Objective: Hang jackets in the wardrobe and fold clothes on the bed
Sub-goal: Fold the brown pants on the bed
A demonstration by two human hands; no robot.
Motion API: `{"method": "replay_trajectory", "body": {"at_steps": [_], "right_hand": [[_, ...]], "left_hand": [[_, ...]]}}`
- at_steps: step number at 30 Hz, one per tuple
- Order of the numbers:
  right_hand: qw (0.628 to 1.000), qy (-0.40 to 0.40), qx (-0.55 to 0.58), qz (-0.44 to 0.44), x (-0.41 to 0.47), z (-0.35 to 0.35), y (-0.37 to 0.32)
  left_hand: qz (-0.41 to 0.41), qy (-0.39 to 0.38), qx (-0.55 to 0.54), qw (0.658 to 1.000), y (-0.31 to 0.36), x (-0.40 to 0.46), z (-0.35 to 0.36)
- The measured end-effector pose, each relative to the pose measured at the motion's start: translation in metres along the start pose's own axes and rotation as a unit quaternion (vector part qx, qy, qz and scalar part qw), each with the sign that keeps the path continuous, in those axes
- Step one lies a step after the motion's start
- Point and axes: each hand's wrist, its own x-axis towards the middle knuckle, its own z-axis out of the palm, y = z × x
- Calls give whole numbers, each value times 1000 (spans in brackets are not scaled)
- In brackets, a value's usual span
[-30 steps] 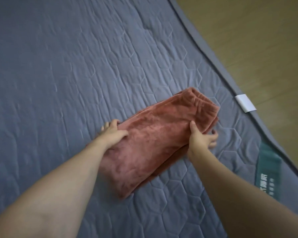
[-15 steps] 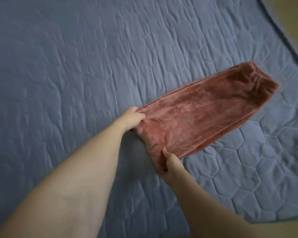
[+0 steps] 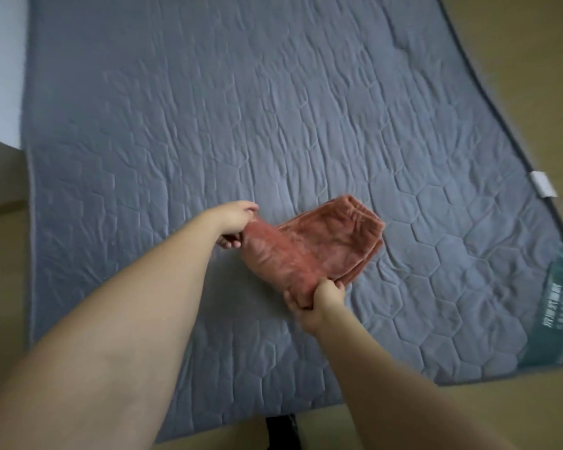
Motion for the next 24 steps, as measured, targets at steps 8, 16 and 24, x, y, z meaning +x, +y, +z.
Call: {"method": "replay_trajectory", "body": {"at_steps": [8, 16, 24], "right_hand": [[983, -11, -162, -80, 67, -51, -151], [972, -99, -173, -121, 167, -61, -143], [950, -99, -273, -117, 59, -16, -156]], "left_hand": [[98, -7, 127, 987, 119, 84, 63], [59, 2, -138, 989, 85, 168, 118], [-7, 11, -318, 948, 60, 60, 76]]}}
